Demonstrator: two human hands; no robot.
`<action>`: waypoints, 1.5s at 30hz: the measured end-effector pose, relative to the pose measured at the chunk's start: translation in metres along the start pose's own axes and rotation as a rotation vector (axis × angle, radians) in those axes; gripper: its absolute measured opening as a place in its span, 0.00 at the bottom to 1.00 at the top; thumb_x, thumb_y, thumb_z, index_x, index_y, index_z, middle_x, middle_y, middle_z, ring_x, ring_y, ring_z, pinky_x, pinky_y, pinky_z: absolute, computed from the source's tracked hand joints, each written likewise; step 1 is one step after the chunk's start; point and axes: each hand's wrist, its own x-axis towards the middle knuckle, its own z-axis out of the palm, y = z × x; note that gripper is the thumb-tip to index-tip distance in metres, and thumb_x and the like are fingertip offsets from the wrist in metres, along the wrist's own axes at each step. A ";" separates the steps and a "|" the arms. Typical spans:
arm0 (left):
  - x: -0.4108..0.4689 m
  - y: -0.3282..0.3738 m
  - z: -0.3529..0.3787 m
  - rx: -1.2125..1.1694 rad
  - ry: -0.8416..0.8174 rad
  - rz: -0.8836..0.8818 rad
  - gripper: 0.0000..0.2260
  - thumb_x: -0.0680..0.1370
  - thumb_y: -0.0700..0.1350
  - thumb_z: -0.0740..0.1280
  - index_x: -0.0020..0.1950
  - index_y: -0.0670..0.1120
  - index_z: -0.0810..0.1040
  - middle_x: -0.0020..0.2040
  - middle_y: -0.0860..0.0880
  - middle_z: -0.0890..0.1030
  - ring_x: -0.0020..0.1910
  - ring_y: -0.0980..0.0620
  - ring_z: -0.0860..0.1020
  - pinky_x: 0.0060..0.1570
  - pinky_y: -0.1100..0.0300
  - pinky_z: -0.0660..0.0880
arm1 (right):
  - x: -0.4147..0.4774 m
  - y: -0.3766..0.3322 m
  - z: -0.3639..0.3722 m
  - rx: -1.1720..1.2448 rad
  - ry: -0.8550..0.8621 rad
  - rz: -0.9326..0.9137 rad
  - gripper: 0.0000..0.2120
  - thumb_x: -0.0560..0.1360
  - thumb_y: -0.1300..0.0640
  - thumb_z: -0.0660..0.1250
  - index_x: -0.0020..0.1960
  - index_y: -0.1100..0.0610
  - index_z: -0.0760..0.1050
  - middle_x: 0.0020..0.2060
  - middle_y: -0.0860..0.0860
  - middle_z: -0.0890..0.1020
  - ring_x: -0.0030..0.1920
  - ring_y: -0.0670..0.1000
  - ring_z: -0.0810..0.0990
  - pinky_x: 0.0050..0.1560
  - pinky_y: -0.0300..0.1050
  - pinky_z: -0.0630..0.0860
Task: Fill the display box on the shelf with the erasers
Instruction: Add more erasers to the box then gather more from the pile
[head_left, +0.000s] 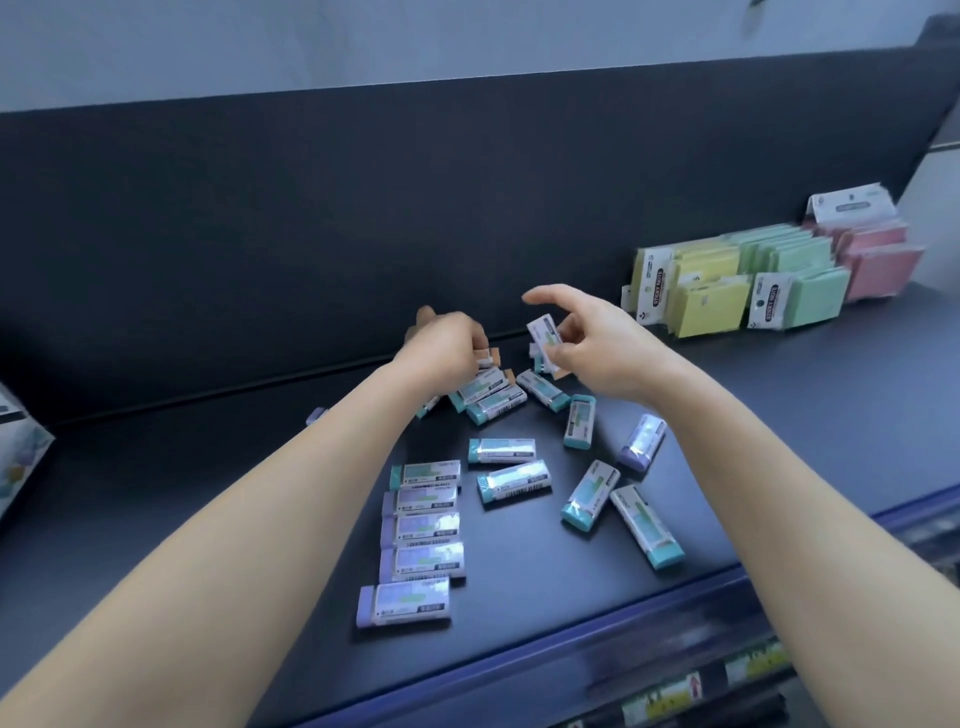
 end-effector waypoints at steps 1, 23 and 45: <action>0.000 0.000 0.000 -0.011 0.019 0.011 0.11 0.75 0.38 0.61 0.47 0.53 0.77 0.57 0.42 0.73 0.58 0.43 0.70 0.47 0.56 0.70 | 0.002 0.000 0.000 -0.010 0.013 -0.004 0.21 0.77 0.64 0.61 0.64 0.44 0.71 0.35 0.48 0.72 0.32 0.46 0.71 0.30 0.35 0.67; -0.188 -0.219 -0.156 -0.598 0.379 -0.223 0.09 0.70 0.33 0.69 0.39 0.46 0.74 0.34 0.47 0.76 0.32 0.53 0.73 0.30 0.65 0.71 | 0.023 -0.223 0.188 0.341 -0.190 -0.203 0.07 0.71 0.67 0.69 0.42 0.58 0.73 0.38 0.53 0.77 0.38 0.55 0.80 0.48 0.51 0.82; -0.261 -0.379 -0.173 -0.526 0.246 -0.290 0.10 0.66 0.38 0.77 0.37 0.45 0.77 0.31 0.51 0.75 0.29 0.57 0.70 0.23 0.75 0.65 | 0.005 -0.328 0.344 -0.127 -0.347 -0.064 0.06 0.71 0.64 0.71 0.41 0.55 0.79 0.38 0.52 0.79 0.43 0.52 0.78 0.54 0.49 0.80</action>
